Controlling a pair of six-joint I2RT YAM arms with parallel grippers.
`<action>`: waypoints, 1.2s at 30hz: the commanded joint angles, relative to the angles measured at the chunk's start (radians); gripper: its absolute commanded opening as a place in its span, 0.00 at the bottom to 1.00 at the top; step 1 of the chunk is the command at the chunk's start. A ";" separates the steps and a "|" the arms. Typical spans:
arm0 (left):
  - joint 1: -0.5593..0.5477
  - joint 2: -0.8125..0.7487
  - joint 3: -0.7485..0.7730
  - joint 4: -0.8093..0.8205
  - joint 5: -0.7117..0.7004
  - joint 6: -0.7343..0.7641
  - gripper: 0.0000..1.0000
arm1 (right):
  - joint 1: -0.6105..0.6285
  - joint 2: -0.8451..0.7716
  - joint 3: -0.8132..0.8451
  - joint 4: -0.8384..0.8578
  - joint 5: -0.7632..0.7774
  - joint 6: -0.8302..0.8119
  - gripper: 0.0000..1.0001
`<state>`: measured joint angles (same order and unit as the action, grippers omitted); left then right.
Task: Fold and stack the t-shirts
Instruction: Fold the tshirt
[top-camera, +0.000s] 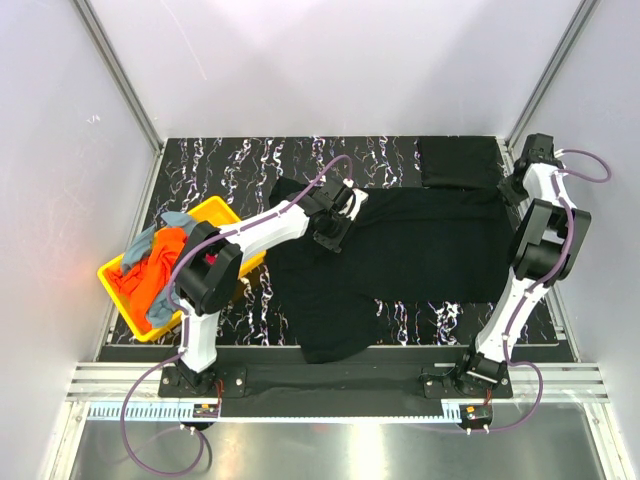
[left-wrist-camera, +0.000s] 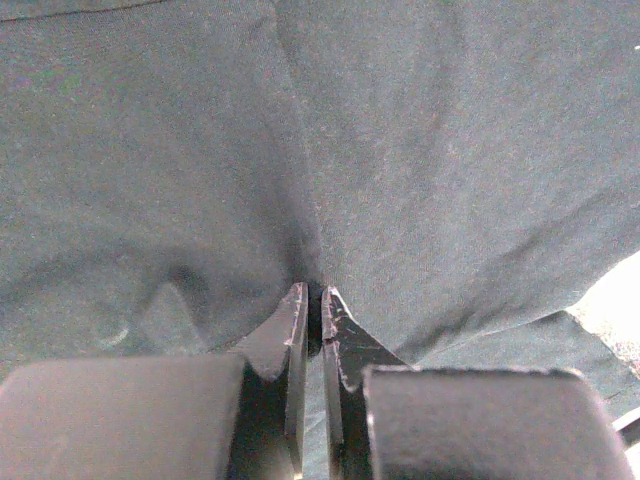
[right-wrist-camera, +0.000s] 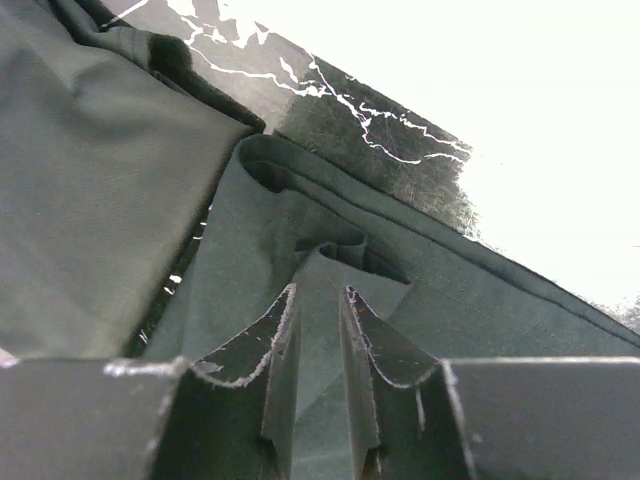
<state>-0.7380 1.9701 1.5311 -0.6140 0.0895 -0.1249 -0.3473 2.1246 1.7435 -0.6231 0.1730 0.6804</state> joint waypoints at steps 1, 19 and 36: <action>0.000 -0.013 0.037 -0.007 -0.017 -0.004 0.00 | -0.004 0.035 0.062 -0.046 0.020 0.025 0.29; 0.000 0.007 0.052 -0.009 -0.016 -0.001 0.00 | -0.002 0.175 0.194 -0.086 -0.018 0.088 0.33; 0.000 0.001 0.050 -0.016 -0.031 -0.005 0.00 | -0.004 0.206 0.225 -0.101 -0.007 0.074 0.15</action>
<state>-0.7380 1.9778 1.5391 -0.6315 0.0750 -0.1246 -0.3477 2.3318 1.9244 -0.7090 0.1562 0.7570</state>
